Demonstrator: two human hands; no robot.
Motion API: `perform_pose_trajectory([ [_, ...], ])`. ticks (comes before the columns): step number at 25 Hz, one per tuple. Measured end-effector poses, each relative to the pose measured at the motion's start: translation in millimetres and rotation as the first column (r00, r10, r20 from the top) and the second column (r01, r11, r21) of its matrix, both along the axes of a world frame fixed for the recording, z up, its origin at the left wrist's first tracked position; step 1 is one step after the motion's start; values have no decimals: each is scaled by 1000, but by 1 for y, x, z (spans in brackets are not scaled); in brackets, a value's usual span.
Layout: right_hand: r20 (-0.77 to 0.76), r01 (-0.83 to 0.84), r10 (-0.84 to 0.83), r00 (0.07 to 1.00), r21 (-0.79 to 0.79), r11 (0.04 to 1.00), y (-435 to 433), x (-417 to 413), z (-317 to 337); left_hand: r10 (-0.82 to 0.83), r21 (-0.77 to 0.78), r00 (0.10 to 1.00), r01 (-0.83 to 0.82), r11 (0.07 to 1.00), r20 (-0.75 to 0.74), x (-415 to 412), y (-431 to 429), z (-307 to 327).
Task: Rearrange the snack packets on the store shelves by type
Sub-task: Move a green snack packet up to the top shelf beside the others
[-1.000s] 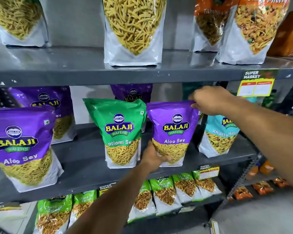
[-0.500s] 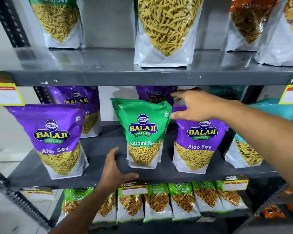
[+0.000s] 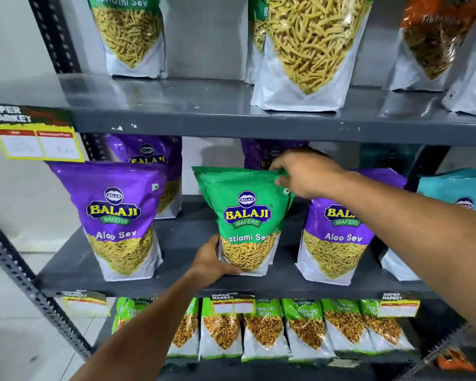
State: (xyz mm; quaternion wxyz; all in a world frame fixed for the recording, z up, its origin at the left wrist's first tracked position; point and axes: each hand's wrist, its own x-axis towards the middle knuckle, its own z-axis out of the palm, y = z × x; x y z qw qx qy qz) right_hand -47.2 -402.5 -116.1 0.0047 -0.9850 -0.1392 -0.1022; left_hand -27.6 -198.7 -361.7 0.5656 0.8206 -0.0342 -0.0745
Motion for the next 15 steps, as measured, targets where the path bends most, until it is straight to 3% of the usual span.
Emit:
perform_pose_trajectory([
  [9, 173, -211, 187, 967, 133, 968, 28, -103, 36, 49, -69, 984, -38, 997, 171, -130, 39, 54],
  [15, 393, -299, 151, 907, 350, 888, 27, -174, 116, 38, -174, 932, 27, 984, 360, -207, 59, 131],
])
